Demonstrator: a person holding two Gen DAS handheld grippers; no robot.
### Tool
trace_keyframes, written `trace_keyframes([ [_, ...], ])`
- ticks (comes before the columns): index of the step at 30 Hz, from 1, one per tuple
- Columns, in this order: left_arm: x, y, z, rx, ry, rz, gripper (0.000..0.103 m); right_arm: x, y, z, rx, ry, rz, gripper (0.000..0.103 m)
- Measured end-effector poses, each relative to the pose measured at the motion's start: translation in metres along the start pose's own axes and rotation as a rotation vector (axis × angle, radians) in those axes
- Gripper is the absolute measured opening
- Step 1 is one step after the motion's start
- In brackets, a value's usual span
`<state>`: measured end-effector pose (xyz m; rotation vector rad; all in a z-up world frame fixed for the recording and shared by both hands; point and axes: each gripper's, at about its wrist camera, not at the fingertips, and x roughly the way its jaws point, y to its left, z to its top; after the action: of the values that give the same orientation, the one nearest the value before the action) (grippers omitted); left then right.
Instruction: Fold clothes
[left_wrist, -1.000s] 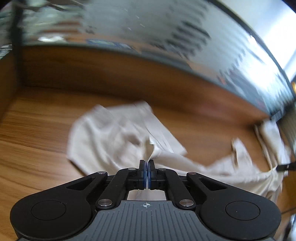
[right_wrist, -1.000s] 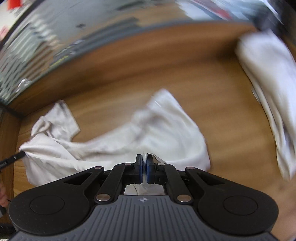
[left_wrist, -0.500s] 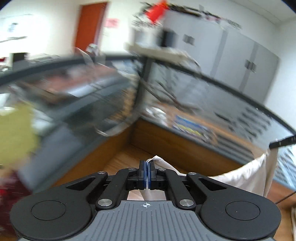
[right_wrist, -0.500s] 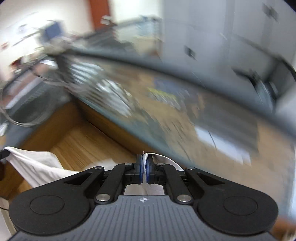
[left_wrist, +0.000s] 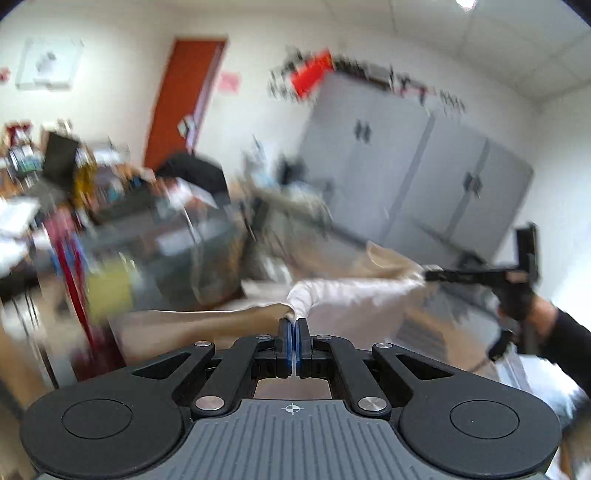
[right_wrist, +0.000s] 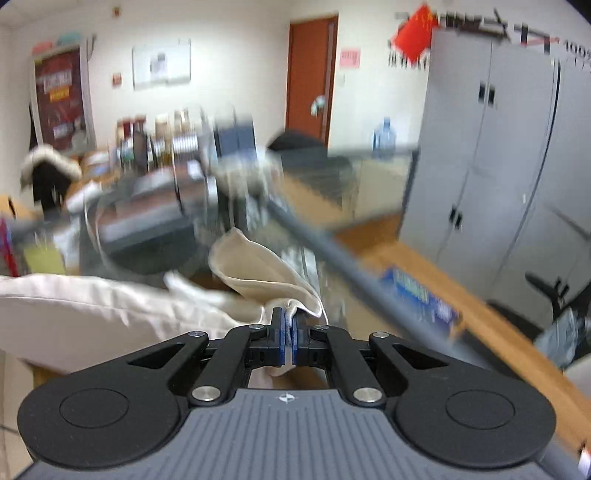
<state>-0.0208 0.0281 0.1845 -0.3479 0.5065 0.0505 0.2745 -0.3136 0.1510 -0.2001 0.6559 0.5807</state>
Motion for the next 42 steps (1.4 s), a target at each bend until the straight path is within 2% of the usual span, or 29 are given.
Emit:
trace_keyframes([
  [3,0.007,-0.030,-0.051,0.008,0.142,-0.037,0.004,0.007,-0.026,-0.064,0.036,0.106,-0.001,0.004],
  [9,0.044,-0.089,-0.178,0.029,0.444,-0.117,0.004,0.010,-0.084,-0.197,0.148,0.286,-0.059,0.004],
  [12,0.056,-0.121,-0.234,0.067,0.559,-0.181,0.004,0.005,-0.114,-0.258,0.180,0.364,-0.102,0.004],
  [16,0.070,-0.168,-0.288,0.140,0.678,-0.286,0.004,-0.019,-0.143,-0.317,0.180,0.429,-0.146,0.004],
  [27,0.058,-0.289,-0.363,0.379,0.878,-0.622,0.004,-0.133,-0.236,-0.423,0.189,0.524,-0.264,0.004],
  [30,0.058,-0.325,-0.375,0.439,0.930,-0.701,0.004,-0.164,-0.258,-0.446,0.181,0.556,-0.301,0.004],
  [35,0.065,-0.361,-0.383,0.513,0.956,-0.738,0.004,-0.201,-0.278,-0.475,0.200,0.573,-0.345,0.005],
  [38,0.070,-0.365,-0.375,0.529,0.958,-0.722,0.004,-0.200,-0.274,-0.467,0.231,0.564,-0.359,0.025],
  [40,0.074,-0.362,-0.367,0.532,0.963,-0.700,0.004,-0.209,-0.272,-0.461,0.270,0.540,-0.363,0.025],
  [42,0.081,-0.369,-0.365,0.542,0.962,-0.692,0.004,-0.223,-0.265,-0.460,0.293,0.518,-0.354,0.031],
])
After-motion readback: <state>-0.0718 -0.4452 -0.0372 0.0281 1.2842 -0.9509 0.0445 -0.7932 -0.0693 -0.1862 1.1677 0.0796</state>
